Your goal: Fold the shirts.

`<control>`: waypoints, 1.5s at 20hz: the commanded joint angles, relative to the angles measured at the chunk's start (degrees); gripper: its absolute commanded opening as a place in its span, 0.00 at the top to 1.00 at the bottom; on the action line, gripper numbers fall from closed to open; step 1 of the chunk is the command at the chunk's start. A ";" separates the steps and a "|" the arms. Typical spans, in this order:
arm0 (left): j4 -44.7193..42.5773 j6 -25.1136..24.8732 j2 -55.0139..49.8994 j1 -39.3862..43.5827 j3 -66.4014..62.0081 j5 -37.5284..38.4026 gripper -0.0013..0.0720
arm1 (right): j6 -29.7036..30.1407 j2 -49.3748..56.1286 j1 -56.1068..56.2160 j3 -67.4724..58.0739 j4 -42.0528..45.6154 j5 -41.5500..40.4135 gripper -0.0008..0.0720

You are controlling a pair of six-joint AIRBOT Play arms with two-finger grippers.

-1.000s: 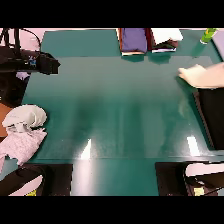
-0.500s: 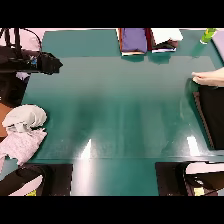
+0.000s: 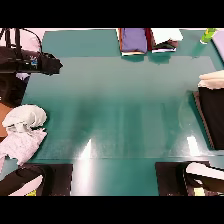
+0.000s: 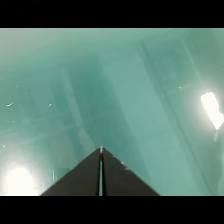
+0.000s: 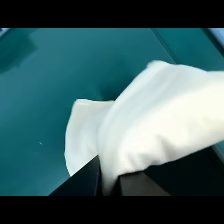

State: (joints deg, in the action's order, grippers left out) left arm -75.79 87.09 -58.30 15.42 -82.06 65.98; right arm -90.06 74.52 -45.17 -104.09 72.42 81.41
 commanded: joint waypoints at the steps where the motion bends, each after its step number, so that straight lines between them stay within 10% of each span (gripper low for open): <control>1: -0.04 -0.59 -0.02 0.02 0.02 1.22 0.94 | 2.27 -6.29 -3.93 10.03 4.35 0.61 0.96; 14: -0.04 -2.05 0.00 0.02 0.02 3.74 0.94 | 8.07 -19.50 -8.61 48.41 20.06 -11.76 0.95; 19: -0.04 -2.08 0.00 0.00 0.02 3.58 0.94 | 7.56 -17.40 -8.59 46.29 26.47 -10.27 0.11; 26: -0.13 -2.05 0.00 0.00 0.02 1.92 0.94 | 6.56 -17.11 7.48 34.27 -4.68 -9.55 0.12; 30: -0.42 -2.05 0.00 0.02 0.00 1.11 0.94 | 6.56 -17.07 28.65 34.14 -8.00 -14.23 0.13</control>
State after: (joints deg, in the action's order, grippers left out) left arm -76.01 85.03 -58.30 15.42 -82.06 67.94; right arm -83.29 57.41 -28.91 -69.04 70.00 69.91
